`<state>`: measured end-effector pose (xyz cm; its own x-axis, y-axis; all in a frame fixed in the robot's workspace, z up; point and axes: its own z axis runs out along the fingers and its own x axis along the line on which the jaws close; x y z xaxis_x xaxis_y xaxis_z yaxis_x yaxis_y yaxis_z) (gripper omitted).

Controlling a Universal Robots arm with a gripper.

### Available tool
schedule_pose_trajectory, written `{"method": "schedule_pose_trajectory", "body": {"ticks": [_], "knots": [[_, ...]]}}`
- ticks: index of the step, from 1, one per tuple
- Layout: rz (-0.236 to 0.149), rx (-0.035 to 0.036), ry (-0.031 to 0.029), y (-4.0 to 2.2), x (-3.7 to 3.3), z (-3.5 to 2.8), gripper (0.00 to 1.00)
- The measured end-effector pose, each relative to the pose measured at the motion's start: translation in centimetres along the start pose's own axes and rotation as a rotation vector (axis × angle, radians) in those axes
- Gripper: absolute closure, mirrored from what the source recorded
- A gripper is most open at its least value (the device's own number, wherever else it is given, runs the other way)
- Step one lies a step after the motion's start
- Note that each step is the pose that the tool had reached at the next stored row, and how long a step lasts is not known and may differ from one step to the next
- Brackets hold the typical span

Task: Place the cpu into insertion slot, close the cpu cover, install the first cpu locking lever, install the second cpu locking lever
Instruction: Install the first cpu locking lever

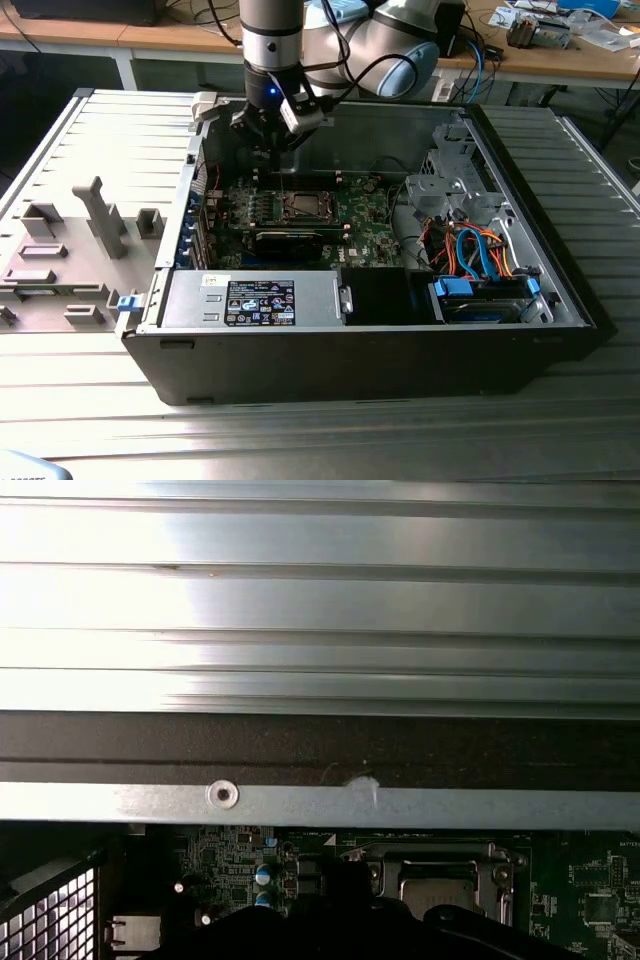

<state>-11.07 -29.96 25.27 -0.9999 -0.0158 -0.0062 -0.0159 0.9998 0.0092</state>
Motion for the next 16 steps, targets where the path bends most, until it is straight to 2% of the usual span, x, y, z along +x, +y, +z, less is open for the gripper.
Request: {"method": "schedule_pose_trajectory", "body": {"ticks": [16], "knots": [[0.0, 0.0, 0.0016, -0.01, -0.59, 0.03, 0.89]]}}
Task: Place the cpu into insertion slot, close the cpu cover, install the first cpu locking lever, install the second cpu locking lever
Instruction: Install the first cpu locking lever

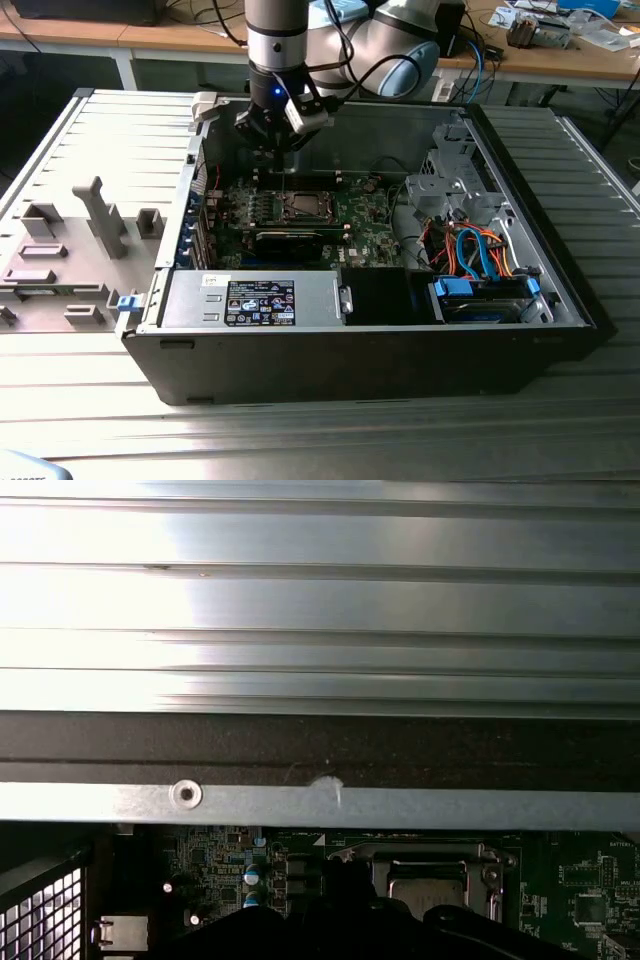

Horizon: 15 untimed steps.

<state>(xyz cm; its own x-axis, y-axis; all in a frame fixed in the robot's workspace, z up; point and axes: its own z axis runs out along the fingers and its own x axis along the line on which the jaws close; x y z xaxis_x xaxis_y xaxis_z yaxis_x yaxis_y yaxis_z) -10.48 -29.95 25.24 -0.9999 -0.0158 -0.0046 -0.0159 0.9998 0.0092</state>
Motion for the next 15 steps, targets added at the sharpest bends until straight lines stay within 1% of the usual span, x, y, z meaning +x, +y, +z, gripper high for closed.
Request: {"method": "schedule_pose_trajectory", "body": {"ticks": [10, 15], "knots": [[0.0, -0.0001, 0.0017, -0.01, -0.45, 0.07, 0.89], [0.0, 0.0001, 0.0049, -0.01, -0.76, 0.25, 0.89]]}}
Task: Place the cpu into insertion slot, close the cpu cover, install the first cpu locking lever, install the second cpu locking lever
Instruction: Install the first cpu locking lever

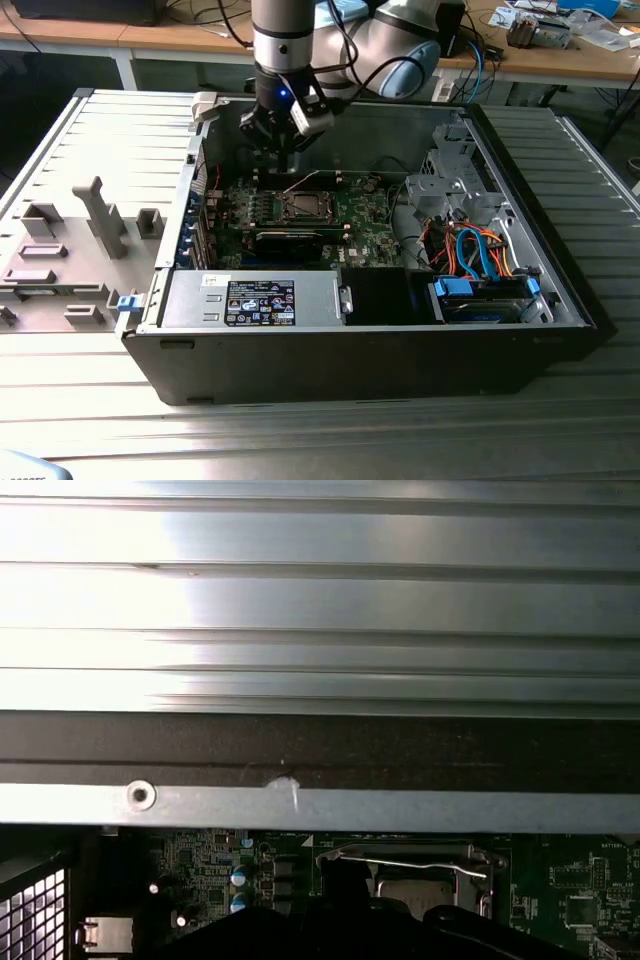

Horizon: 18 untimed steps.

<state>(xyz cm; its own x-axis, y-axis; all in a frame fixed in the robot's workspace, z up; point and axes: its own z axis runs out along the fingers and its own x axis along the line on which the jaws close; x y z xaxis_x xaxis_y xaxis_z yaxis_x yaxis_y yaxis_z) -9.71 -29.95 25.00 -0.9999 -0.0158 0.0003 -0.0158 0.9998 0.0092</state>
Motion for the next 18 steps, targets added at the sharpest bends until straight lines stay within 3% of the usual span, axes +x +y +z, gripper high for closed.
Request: {"method": "schedule_pose_trajectory", "body": {"ticks": [18], "knots": [[0.0, -0.0002, 0.0046, -0.02, -0.31, 1.29, 0.89]]}}
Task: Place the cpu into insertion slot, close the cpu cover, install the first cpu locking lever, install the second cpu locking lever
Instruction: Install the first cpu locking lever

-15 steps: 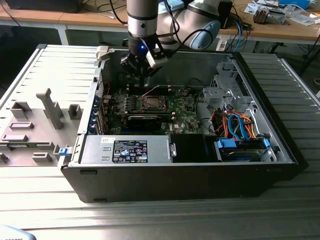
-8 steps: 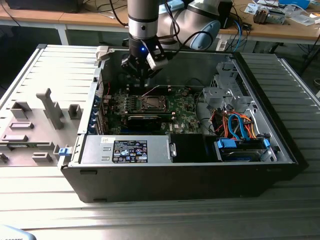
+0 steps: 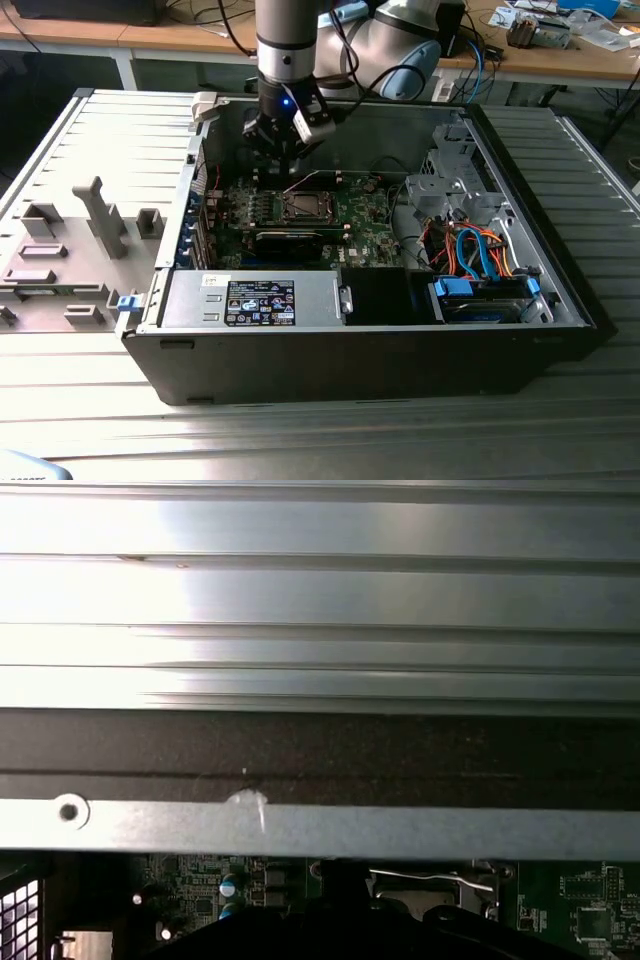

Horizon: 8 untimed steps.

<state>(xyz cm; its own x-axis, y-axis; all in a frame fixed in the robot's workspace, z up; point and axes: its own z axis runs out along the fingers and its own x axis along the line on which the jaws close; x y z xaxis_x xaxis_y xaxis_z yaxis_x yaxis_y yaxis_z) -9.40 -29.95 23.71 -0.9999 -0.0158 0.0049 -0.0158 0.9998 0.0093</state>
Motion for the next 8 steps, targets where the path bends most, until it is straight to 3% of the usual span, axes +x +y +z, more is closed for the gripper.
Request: {"method": "schedule_pose_trajectory", "body": {"ticks": [8], "knots": [[0.0, 0.0, 0.0003, 0.0, -0.02, 0.47, 0.89]]}}
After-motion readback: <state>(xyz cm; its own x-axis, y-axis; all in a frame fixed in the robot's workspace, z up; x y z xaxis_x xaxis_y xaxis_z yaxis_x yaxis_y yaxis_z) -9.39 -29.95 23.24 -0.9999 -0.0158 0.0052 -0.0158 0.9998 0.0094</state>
